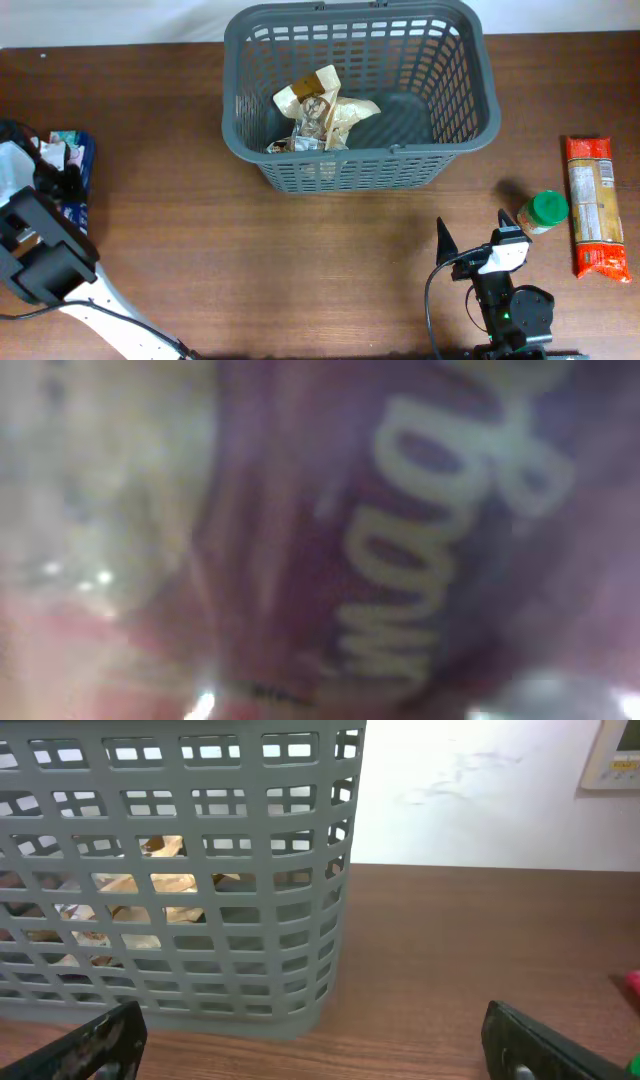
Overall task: Pack container
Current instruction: 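Reach the left gripper to the Kleenex tissue pack and grasp it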
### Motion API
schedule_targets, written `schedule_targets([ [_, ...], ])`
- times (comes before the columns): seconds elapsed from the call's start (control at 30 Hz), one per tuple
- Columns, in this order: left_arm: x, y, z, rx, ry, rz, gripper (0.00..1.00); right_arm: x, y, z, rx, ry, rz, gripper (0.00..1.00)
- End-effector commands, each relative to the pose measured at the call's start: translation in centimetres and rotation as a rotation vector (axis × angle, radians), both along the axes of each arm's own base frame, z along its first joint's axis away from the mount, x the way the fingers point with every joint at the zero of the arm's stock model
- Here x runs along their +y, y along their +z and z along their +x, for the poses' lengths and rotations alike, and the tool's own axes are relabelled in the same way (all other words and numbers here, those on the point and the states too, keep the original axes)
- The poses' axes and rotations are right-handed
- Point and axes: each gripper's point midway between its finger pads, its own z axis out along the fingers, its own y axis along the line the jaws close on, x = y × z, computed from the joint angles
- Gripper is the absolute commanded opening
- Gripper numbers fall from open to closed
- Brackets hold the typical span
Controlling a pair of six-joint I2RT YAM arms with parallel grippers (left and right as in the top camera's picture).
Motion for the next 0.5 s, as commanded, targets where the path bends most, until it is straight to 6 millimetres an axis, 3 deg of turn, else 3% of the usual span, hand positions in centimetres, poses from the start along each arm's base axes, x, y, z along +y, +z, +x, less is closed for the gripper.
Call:
schedule_targets([
  [0.0,-0.6,-2.1,-0.5,0.022,0.047,-0.044,0.02,0.0,-0.1,0.0,-0.004,0.001,0.001,0.99],
  [0.13,-0.8,-1.7,-0.3,0.008,0.136,-0.059,0.02,0.0,-0.1,0.0,-0.004,0.001,0.001,0.99],
  [0.27,-2.7,0.2,2.1,-0.087,0.116,-0.162,0.02,0.0,-0.1,0.0,-0.004,0.001,0.001,0.99],
  [0.33,-3.5,2.1,3.9,-0.15,0.097,-0.201,0.02,0.0,-0.1,0.0,-0.004,0.001,0.001,0.99],
  [0.47,-4.7,7.9,7.6,-0.277,0.032,-0.192,0.02,0.0,-0.1,0.0,-0.004,0.001,0.001,0.99],
])
